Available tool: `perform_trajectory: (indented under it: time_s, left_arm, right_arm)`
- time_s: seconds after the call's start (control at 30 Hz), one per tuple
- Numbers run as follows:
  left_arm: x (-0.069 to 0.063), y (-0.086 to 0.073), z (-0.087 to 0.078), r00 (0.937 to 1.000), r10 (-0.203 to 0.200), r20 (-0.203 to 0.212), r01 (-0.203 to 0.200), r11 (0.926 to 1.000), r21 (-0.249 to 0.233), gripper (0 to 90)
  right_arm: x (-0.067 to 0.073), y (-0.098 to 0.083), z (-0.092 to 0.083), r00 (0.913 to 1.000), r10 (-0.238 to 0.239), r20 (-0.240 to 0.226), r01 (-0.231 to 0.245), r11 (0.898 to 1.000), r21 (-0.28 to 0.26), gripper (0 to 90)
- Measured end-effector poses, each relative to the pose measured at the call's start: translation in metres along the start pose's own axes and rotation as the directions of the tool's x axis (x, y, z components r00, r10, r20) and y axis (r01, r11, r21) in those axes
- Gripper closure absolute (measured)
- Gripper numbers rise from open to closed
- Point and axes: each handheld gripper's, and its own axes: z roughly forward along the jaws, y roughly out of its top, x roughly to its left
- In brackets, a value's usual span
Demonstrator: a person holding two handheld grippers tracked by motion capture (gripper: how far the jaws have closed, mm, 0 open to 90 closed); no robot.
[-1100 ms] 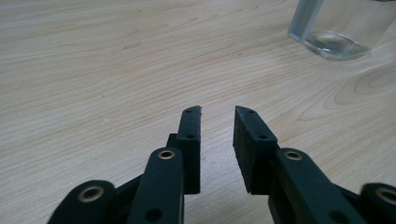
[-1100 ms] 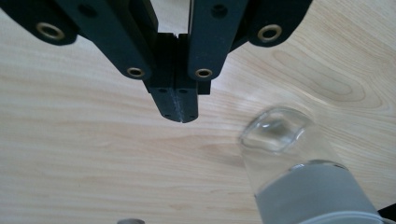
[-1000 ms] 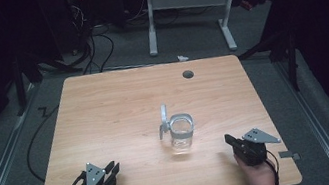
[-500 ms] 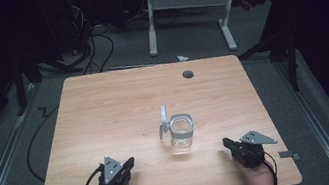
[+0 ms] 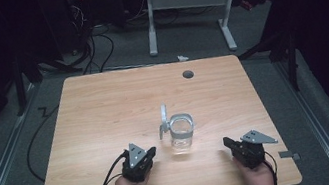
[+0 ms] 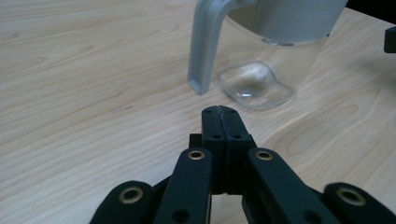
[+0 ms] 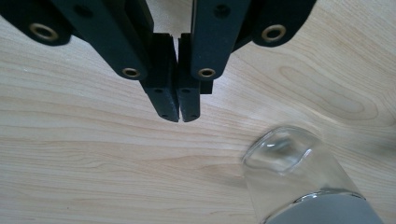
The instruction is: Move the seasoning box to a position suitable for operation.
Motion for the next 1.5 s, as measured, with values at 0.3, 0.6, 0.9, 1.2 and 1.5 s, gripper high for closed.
perform_trajectory:
  time_s: [0.3,0.6,0.9,1.2,1.5]
  left_arm:
    - [-0.015,0.003,0.033,0.9998,-0.007,0.019,0.007,1.0000,-0.004,90.0]
    - [-0.015,0.003,0.047,1.0000,0.001,-0.008,-0.001,0.9997,-0.025,90.0]
    - [-0.004,0.009,0.054,0.9993,-0.001,-0.036,-0.001,0.9990,-0.044,90.0]
    - [0.008,0.014,0.069,0.9981,-0.007,-0.061,0.004,0.9991,-0.043,90.0]
    - [0.024,0.024,0.065,0.9960,-0.012,-0.088,0.008,0.9989,-0.046,90.0]
  right_arm:
    - [0.000,-0.001,0.001,1.0000,0.008,-0.002,-0.008,1.000,0.005,88.1]
    - [-0.001,-0.002,-0.001,0.9999,0.011,-0.004,-0.011,1.000,-0.001,88.0]
    - [0.001,-0.002,-0.001,0.9999,0.011,-0.005,-0.011,1.000,0.005,88.7]
    - [0.003,-0.003,0.000,1.0000,-0.002,-0.008,0.002,1.000,0.014,89.0]
    - [0.011,-0.002,0.005,0.9985,-0.035,-0.043,0.036,0.999,0.016,85.9]
